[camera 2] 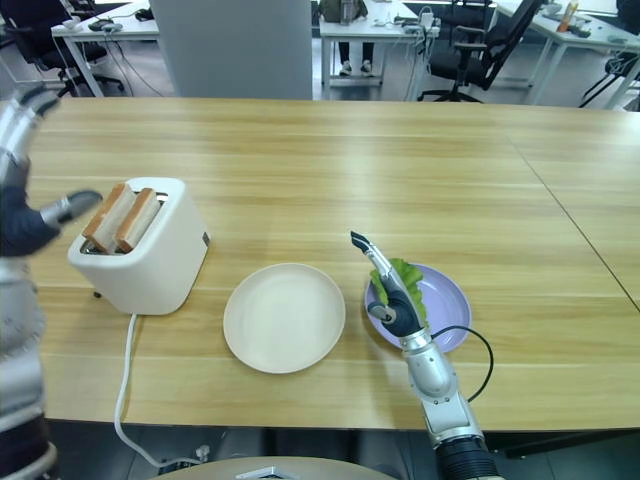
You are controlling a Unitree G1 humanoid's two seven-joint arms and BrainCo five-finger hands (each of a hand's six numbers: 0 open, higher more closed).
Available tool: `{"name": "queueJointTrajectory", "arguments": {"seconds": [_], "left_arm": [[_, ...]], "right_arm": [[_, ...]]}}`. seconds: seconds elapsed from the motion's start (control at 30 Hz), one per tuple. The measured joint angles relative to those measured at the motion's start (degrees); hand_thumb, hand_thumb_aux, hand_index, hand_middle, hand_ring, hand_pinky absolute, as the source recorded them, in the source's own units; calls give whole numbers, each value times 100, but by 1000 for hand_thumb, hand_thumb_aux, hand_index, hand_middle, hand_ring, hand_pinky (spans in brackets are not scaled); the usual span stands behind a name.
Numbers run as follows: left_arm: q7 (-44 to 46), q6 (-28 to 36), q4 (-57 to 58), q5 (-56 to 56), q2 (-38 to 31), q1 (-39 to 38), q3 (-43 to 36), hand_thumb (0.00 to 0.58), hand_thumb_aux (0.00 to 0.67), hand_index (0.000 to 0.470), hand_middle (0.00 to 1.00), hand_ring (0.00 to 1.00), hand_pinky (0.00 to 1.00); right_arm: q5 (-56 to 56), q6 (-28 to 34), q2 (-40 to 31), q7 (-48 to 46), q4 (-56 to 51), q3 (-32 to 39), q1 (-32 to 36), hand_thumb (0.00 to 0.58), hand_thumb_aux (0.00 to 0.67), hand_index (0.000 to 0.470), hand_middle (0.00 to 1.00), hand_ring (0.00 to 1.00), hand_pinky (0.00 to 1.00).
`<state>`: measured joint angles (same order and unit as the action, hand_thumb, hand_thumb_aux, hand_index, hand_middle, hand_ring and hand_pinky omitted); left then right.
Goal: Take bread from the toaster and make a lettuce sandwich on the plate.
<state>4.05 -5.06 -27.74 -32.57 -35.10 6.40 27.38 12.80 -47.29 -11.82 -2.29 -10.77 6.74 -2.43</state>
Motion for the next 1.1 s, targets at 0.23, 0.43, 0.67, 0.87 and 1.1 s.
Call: {"name": "queueJointTrajectory", "arguments": {"seconds": [0.23,0.43,0.67,0.87,1.1], "left_arm": [[440,1081,1692,-1491,-1147,359,-769,0,0,0,0,0,0],[879,1585,2522,-1822,-1349,446,-1459,0,0,0,0,0,0],[1138,1769,2884,-1822,-1466,540,-1930,0,0,0,0,0,0],[1163,1853,3019,-1822,-1542,637,-2173,0,0,0,0,0,0],[1154,1973,3253,-1821,-1590,774,-2325,0,0,0,0,0,0]], "right_arm": [[1,6,-4,57,-3,-7,-8,0,0,0,0,0,0],[1,7,-8,60,-3,-5,-9,0,0,0,0,0,0],[0,8,-12,60,0,-5,-11,0,0,0,0,0,0],[-1,10,-24,60,1,-5,-14,0,0,0,0,0,0],[-3,29,-29,60,5,-4,-25,0,0,0,0,0,0]]}}
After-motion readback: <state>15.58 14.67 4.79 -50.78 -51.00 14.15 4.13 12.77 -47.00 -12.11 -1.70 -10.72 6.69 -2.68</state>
